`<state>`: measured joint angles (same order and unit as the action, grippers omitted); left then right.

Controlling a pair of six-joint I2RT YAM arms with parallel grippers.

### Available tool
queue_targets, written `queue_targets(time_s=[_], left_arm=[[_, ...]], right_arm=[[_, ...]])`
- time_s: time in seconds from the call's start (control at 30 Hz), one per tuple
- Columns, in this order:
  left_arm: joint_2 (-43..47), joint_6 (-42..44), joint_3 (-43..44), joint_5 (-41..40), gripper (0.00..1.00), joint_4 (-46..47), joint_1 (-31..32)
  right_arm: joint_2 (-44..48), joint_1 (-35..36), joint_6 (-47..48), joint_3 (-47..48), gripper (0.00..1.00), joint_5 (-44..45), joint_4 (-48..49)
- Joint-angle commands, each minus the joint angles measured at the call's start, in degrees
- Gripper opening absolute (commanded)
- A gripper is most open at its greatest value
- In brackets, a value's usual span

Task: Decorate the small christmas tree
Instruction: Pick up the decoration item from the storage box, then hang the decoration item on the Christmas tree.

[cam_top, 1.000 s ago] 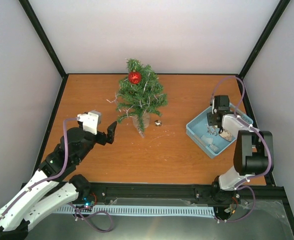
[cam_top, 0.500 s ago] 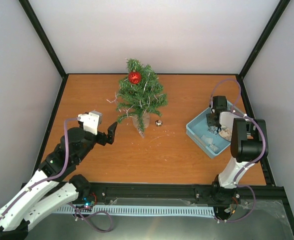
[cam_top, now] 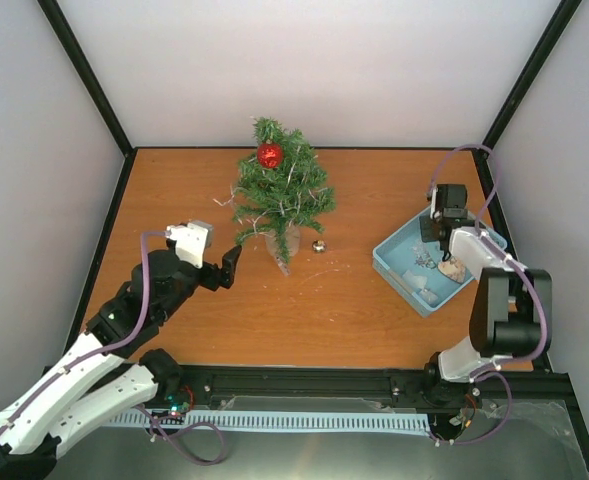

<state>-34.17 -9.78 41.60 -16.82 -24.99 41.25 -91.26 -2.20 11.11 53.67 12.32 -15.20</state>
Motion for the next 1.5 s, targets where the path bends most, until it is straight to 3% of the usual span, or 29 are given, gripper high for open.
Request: queue_targets(time_s=[0.0, 0.27, 0.5, 0.7, 0.83, 1.0, 1.1, 1.3, 1.47], left_arm=[[-1.07, -2.03, 0.71, 4.64, 0.95, 0.56, 0.41], [-2.51, -10.89, 0.0, 14.87, 0.9, 4.8, 0.4], [1.75, -24.34, -2.16, 30.44, 0.79, 19.92, 0.41], [0.84, -21.4, 0.19, 38.45, 0.72, 26.79, 0.4], [-0.97, -18.16, 2.91, 39.58, 0.68, 26.16, 0.41], [-3.52, -18.0, 5.6, 42.22, 0.61, 26.24, 0.41], [-3.47, -17.53, 7.05, 39.47, 0.58, 24.41, 0.36], [-2.6, -15.82, 9.46, 35.03, 0.64, 19.11, 0.41], [-1.6, -14.82, 10.34, 34.17, 0.57, 17.71, 0.41]], right_arm=[[7.38, 0.46, -1.07, -0.04, 0.03, -1.36, -2.03], [22.28, 2.54, -2.71, 0.89, 0.03, -10.18, -7.82], [40.27, 3.28, -4.04, -1.39, 0.03, -31.71, -7.12], [49.26, 4.18, -12.18, -3.47, 0.03, -54.21, 0.66], [53.13, 7.44, -20.56, -6.3, 0.03, -60.91, 11.05], [52.77, 17.63, -21.51, -5.89, 0.03, -57.32, 14.39], [50.9, 25.84, -22.57, -6.04, 0.03, -53.34, 17.51], [45.8, 42.91, -22.73, -8.49, 0.03, -39.18, 30.41], [37.82, 54.71, -17.8, -5.35, 0.03, -27.04, 35.68]])
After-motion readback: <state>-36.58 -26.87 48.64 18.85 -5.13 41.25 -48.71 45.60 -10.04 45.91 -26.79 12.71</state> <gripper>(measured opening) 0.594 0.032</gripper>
